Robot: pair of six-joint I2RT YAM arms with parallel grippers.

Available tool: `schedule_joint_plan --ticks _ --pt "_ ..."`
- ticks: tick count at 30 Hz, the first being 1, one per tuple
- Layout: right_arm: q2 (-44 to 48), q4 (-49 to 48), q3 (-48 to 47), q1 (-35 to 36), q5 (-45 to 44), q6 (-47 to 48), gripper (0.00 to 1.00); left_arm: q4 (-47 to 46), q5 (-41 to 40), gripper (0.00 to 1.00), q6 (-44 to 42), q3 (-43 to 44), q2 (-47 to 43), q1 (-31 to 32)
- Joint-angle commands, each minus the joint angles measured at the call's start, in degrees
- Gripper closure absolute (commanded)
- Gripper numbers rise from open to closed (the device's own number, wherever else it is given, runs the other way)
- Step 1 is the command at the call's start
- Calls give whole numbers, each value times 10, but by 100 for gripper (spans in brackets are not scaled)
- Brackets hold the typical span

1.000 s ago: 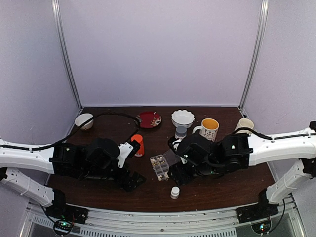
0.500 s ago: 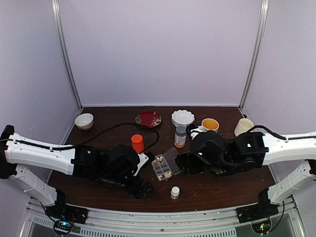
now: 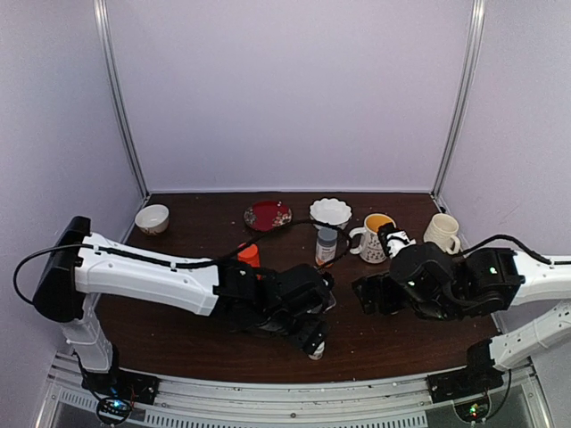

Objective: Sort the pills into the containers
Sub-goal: Pick up the pill bottle from the center of the board.

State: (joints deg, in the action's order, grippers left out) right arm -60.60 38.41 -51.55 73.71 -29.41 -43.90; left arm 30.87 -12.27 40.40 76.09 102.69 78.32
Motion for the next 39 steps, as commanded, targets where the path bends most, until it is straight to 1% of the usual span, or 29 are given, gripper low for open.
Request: schedule_joint_plan --ticks 1,3,6,12,16,19,21,25,28,31,35,37,39 --pt "33 46 19 -8 -51 -18 8 48 -46 16 38 73 64 18" --pt "50 50 34 -14 -57 -27 9 49 -43 16 51 90 83 20" --pt "83 71 51 -19 -78 -47 9 49 -43 20 68 100 100 22" --pt "164 65 86 -24 -83 -38 10 57 -46 29 88 98 110 21" --pt "191 56 107 -26 -81 -37 10 59 -38 36 91 99 116 23" --pt "187 52 111 -27 -76 -35 10 63 -40 39 93 99 116 26" --pt "176 50 107 -27 -69 -31 10 65 -40 39 95 100 116 28" --pt "148 52 93 -26 -67 -21 10 66 -36 31 94 107 116 38" --pt "133 47 85 -27 -64 -17 10 66 -39 32 95 108 119 42" --pt "123 39 85 -27 -56 -19 9 66 -40 38 94 106 122 43" --pt "124 35 89 -26 -50 -22 9 66 -42 50 91 108 127 42" --pt "128 35 91 -27 -49 -22 9 66 -47 53 89 111 128 42" --pt "132 37 91 -26 -49 -21 9 68 -50 53 88 114 131 42"
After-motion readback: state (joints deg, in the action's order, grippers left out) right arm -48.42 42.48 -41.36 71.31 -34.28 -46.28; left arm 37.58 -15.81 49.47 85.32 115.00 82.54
